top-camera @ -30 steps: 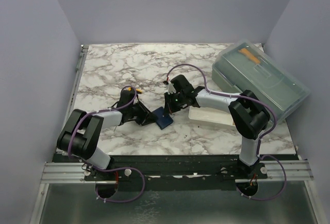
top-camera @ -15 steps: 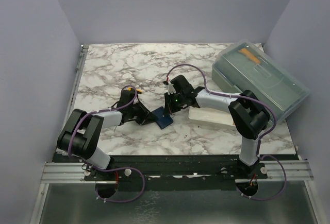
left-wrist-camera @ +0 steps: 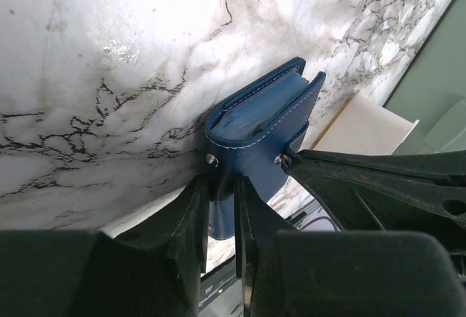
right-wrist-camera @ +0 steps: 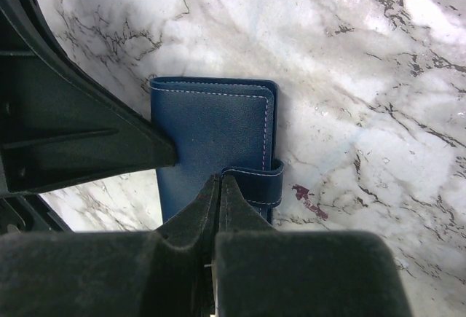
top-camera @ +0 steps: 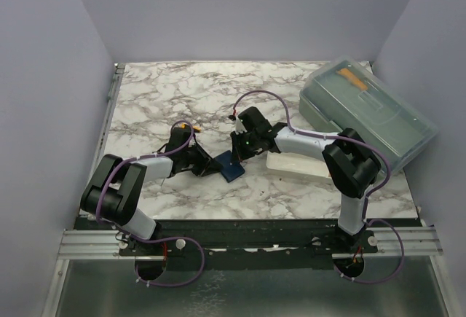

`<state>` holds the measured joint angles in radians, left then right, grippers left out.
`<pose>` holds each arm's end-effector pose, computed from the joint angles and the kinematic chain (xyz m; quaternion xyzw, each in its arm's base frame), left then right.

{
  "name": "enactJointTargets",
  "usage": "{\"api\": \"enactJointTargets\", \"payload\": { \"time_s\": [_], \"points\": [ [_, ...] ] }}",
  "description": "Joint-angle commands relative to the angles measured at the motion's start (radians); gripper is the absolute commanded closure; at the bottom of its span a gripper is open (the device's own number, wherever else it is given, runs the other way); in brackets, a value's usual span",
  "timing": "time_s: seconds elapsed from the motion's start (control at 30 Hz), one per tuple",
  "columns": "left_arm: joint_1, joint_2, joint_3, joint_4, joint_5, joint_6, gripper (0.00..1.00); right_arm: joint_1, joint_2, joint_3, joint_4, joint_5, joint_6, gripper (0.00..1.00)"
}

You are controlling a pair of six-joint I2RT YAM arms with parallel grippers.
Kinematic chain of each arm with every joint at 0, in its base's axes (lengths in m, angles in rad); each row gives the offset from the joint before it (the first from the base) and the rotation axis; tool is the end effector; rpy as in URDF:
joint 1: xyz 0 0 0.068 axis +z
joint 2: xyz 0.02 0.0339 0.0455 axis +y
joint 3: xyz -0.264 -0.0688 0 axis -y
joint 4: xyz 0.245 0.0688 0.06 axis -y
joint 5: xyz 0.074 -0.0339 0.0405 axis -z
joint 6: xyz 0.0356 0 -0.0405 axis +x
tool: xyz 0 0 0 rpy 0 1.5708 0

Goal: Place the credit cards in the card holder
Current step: Close the card holder at the center of the board.

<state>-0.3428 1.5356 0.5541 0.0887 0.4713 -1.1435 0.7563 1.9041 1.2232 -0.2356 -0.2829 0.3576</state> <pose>0.2423 -0.1036 0.1247 -0.2859 0.8748 -0.3809 0.0891 0.2844 0.2820 0.1695 -0.2301 0.9100 0.2815 0.1995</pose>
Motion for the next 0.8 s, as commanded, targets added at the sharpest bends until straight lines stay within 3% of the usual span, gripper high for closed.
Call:
{"api": "enactJointTargets", "payload": {
  "time_s": [0.0, 0.53, 0.77],
  "points": [
    [-0.003, -0.010, 0.012, 0.017, -0.005, 0.011, 0.80, 0.019, 0.032, -0.011, -0.051, 0.060, 0.000, 1.00],
    [-0.004, -0.016, 0.012, 0.018, -0.008, 0.011, 0.83, 0.149, 0.082, -0.032, -0.103, 0.345, 0.050, 1.00],
    [-0.002, -0.027, 0.009, 0.018, -0.008, 0.011, 0.83, 0.191, 0.091, -0.082, -0.092, 0.358, 0.117, 1.00]
  ]
}}
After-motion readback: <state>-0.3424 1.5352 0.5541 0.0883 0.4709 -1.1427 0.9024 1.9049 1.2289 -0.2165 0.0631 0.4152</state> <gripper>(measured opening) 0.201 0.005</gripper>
